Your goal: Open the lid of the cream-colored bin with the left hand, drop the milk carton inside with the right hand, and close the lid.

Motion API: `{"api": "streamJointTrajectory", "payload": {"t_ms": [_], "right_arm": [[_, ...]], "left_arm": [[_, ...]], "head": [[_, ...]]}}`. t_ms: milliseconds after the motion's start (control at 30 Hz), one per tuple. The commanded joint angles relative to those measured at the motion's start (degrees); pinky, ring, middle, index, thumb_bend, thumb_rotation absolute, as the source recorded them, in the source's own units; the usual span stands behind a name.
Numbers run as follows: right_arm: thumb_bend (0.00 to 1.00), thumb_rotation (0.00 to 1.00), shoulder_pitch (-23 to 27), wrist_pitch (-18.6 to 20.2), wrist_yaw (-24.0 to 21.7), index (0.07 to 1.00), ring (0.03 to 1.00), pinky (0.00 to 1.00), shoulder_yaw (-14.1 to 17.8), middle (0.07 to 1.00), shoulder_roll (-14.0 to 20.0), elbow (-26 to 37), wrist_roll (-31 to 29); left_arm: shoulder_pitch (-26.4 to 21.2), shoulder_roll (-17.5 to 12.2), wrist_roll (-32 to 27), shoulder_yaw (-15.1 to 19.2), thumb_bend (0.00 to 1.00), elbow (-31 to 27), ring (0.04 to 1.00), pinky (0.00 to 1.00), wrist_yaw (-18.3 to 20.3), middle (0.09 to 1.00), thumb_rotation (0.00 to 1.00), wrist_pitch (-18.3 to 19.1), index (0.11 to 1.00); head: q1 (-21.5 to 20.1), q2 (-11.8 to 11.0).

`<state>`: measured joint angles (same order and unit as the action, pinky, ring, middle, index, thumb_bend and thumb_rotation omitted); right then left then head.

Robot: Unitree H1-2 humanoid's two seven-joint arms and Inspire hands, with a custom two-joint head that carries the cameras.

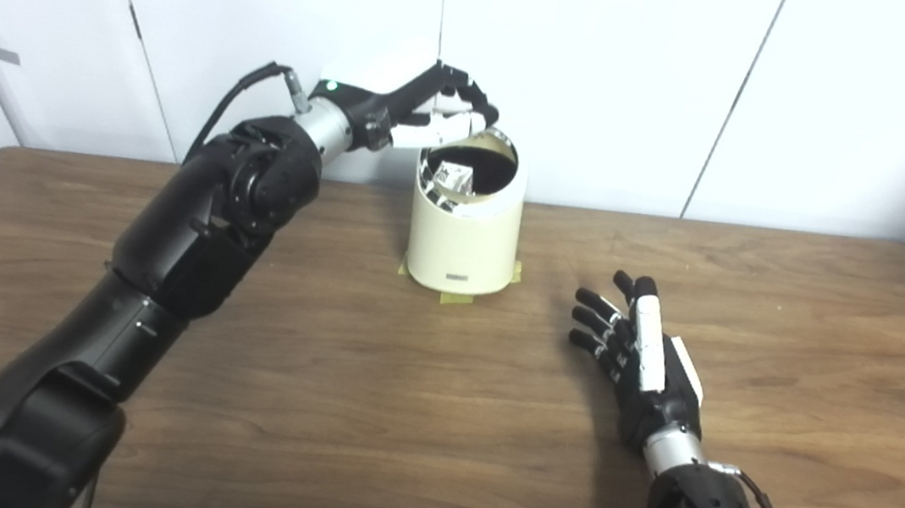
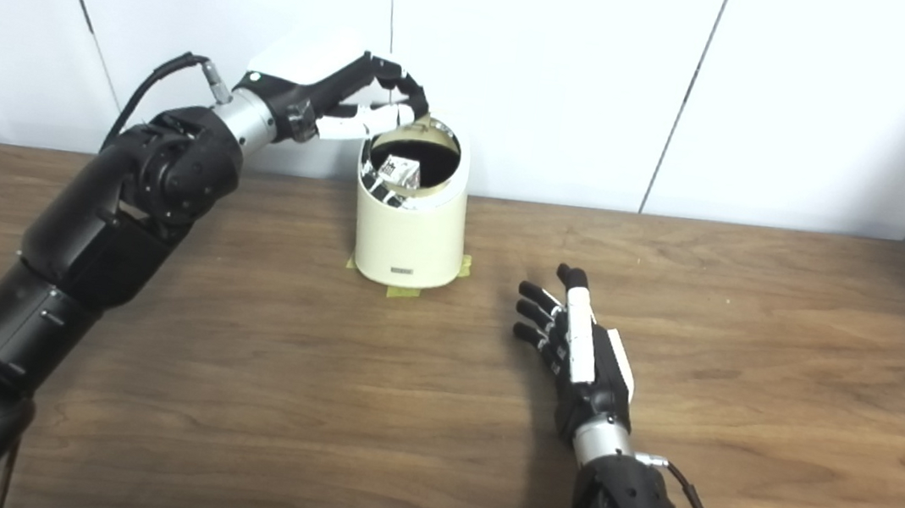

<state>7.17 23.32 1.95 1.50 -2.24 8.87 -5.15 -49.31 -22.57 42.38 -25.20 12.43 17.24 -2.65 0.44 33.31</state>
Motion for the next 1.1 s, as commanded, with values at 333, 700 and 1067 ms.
{"api": "streamJointTrajectory", "payload": {"t_ms": [333, 700, 1067], "right_arm": [[0.52, 1.0, 2.22, -1.09, -0.49, 0.979, 0.837, 0.75, -0.61, 0.827, 0.32, 1.0, 0.44], [0.53, 1.0, 2.66, -0.77, -0.16, 0.977, 0.835, 0.74, -0.95, 0.813, 0.13, 0.64, 1.27], [0.51, 1.0, 2.65, -0.44, -0.28, 0.981, 0.836, 0.75, -1.24, 0.81, -0.01, 1.36, 1.71]], "left_arm": [[-1.19, -4.1, 13.24, -4.03, 0.47, 0.04, 0.818, 0.93, -2.74, 0.754, 1.0, -8.41, 0.722], [1.42, -4.0, 17.77, -4.37, 0.51, -1.13, 0.849, 0.95, -2.32, 0.786, 1.0, -9.42, 0.761], [3.38, -3.82, 22.51, -6.46, 0.5, -0.78, 0.879, 0.97, -6.11, 0.805, 1.0, -10.72, 0.743]], "head": [[-0.35, 0.29], [-0.92, 0.48], [-1.68, 1.11]]}}
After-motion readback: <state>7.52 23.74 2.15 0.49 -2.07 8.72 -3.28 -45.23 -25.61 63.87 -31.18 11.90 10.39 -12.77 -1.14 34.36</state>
